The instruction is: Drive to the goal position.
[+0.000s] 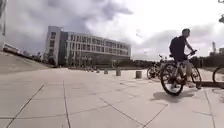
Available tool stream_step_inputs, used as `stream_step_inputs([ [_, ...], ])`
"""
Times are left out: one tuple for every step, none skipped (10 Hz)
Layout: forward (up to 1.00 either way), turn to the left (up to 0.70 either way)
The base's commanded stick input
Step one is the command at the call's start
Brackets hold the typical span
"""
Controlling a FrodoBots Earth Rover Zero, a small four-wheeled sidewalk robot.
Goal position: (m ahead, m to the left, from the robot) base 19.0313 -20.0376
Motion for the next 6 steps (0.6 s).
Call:
stream_step_inputs([
  [0.70, 0.35],
  [0.70, 0.35],
  [0.70, 0.35],
  [0.70, 0.35],
  [0.70, 0.35],
  [0.70, 0.35],
])
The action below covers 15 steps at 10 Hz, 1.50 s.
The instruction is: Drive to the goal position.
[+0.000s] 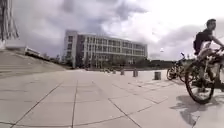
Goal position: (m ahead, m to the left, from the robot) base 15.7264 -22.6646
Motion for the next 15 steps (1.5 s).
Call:
stream_step_inputs([
  [0.70, 0.35],
  [0.70, 0.07],
  [0.70, 0.00],
  [0.70, 0.00],
  [0.70, -0.06],
  [0.70, -0.25],
  [0.70, -0.26],
  [0.70, -0.26],
  [0.70, -0.26],
  [0.70, -0.26],
  [0.70, -0.26],
  [0.70, -0.26],
  [0.70, -0.26],
  [0.70, -0.26],
  [0.70, -0.26],
])
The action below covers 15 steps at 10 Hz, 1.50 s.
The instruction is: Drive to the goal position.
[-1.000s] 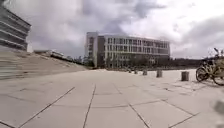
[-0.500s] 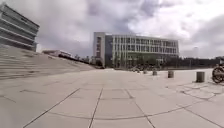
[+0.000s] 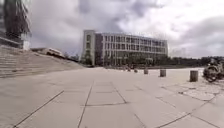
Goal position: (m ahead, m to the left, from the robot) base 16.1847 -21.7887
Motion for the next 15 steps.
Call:
stream_step_inputs([
  [0.70, -0.26],
  [0.70, -0.26],
  [0.70, -0.04],
  [0.70, 0.00],
  [0.70, 0.00],
  [0.70, 0.00],
  [0.70, -0.03],
  [0.70, -0.23],
  [0.70, -0.14],
  [0.70, -0.05],
  [0.70, -0.16],
  [0.70, -0.22],
  [0.70, -0.22],
  [0.70, -0.22],
  [0.70, -0.22],
])
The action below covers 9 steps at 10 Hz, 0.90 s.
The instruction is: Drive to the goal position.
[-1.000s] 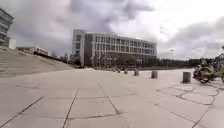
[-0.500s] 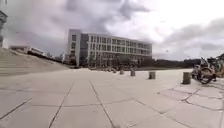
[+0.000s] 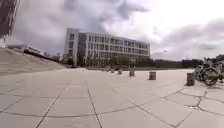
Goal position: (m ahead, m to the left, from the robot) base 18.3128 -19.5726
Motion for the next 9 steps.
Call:
stream_step_inputs([
  [0.70, -0.22],
  [0.70, -0.22],
  [0.70, -0.23],
  [0.70, -0.23],
  [0.70, -0.23],
  [0.70, -0.23],
  [0.70, -0.23],
  [0.70, -0.23],
  [0.70, -0.23],
])
